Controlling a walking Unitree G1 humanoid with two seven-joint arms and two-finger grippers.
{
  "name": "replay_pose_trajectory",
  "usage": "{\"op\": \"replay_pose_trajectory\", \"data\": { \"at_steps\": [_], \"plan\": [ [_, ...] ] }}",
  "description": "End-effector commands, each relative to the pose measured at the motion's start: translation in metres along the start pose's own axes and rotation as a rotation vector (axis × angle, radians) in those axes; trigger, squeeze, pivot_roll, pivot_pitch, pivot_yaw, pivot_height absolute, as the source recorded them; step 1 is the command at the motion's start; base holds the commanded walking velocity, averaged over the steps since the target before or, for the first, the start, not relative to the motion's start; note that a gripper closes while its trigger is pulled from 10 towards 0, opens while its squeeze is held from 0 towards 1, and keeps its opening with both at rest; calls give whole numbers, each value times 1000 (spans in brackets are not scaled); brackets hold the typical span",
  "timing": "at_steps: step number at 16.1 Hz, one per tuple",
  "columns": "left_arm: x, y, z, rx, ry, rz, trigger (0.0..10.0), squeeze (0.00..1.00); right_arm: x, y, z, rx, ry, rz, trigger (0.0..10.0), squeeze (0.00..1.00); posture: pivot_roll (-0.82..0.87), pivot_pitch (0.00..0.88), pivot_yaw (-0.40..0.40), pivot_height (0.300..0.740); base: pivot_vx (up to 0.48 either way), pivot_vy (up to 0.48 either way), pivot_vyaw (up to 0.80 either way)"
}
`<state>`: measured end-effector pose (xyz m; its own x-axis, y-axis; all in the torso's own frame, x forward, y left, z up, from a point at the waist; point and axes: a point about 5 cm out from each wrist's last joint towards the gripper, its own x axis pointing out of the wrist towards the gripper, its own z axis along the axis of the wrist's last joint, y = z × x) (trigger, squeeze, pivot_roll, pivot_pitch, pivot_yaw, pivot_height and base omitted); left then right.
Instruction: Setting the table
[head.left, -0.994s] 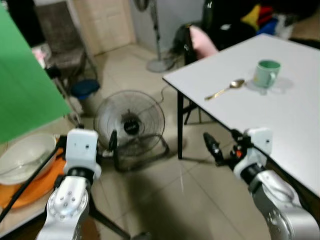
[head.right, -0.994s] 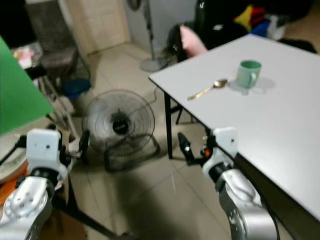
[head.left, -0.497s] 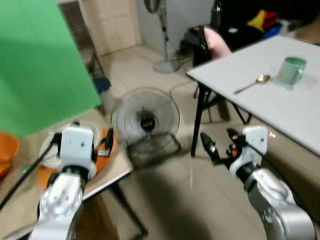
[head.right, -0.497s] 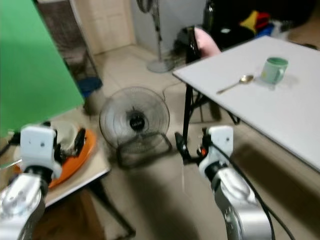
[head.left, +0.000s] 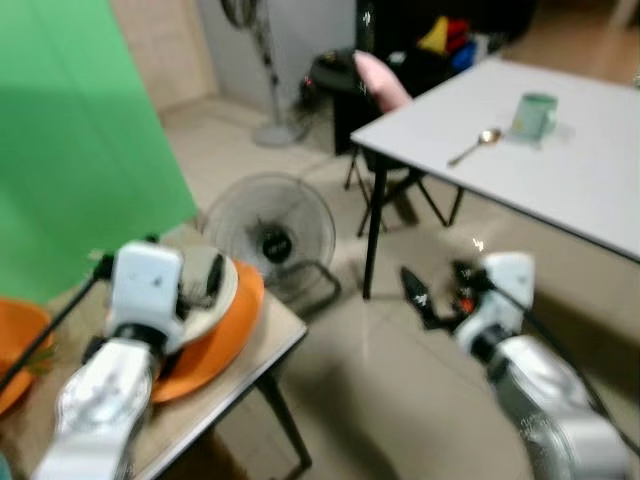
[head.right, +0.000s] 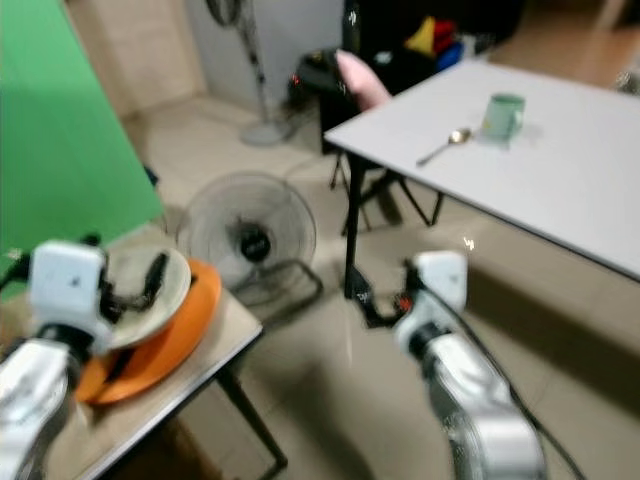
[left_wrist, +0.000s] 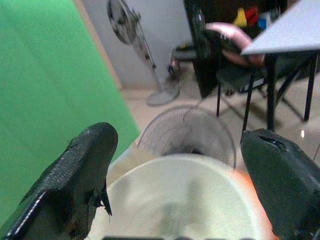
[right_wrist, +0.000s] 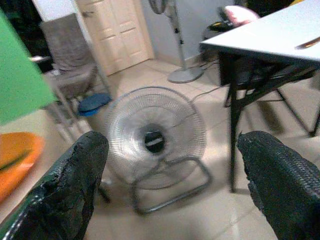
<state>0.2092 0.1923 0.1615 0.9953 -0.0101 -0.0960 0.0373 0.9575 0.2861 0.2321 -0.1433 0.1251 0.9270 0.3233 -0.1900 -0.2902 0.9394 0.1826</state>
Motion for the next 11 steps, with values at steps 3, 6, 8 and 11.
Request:
{"op": "replay_pose_trajectory", "data": {
  "at_steps": [3,6,8,11],
  "plan": [
    [0,-4,5,-10,-12,-39,10000,0,-5,-1,3,-3,-6,6,10000,0,-1,0,99,740,0,371,-800],
    [-5,-10,11,8,-18,-124,10000,0,-6,-3,5,-13,-5,24,10000,0,2,0,98,740,0,239,-440],
    [-7,-5,16,68,13,-220,10000,0,-5,0,12,-36,-3,125,10000,0,7,0,94,740,0,0,0],
    [-4,7,20,170,121,-339,10000,0,-6,6,23,-149,40,300,10000,0,15,0,98,740,0,0,0]
  ]
}}
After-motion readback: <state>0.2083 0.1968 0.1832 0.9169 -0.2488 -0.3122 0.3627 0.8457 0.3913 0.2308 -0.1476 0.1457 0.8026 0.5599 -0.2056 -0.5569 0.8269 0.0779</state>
